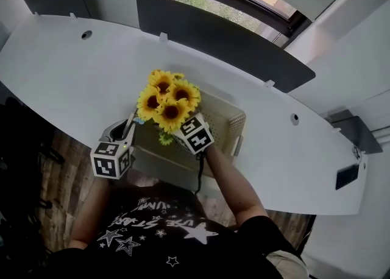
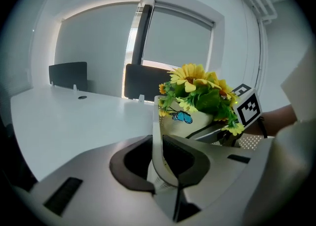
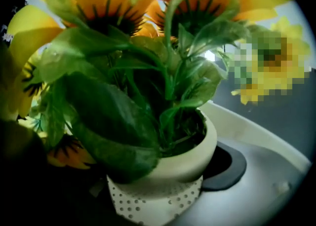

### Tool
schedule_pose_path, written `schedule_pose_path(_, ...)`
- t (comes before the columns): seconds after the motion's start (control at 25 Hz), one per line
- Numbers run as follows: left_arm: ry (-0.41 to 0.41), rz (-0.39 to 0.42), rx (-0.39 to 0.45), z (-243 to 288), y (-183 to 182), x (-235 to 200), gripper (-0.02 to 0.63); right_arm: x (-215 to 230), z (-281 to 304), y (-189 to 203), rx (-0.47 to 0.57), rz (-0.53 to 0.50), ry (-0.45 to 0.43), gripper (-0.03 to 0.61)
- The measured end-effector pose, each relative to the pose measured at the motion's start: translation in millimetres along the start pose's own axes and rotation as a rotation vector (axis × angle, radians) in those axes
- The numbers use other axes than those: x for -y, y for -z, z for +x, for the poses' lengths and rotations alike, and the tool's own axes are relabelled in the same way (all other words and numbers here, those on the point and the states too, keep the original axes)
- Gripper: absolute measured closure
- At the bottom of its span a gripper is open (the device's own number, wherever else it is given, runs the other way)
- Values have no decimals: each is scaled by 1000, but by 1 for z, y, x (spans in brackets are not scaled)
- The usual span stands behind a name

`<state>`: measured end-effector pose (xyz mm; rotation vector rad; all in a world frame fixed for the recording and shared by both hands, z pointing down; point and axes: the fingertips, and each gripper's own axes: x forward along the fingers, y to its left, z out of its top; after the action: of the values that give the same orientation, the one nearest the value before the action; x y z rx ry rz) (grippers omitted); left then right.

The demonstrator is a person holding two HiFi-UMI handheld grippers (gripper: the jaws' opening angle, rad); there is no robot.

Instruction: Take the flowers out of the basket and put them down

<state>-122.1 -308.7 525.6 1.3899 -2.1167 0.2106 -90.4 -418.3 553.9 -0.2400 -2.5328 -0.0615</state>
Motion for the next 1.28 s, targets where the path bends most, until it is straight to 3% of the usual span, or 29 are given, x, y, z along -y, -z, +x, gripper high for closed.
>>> schedule_pose_path(0.16,41,6,18,-8,-5,-2,544,1,-14,-20,47,2,78,51)
schedule_pose_path(0.4,159,-8,51,-29,-10,-16,459,-12,-34,-51,60,64,155,51)
schedule_pose_path(0.64,277,21,83,-43,-33,-51,460,-35,-25,-98,114,104,200,51)
schedule_pose_path(1.28,304,110,57,-44,-54,-222,463,-109,75,-176,144,210,306,51)
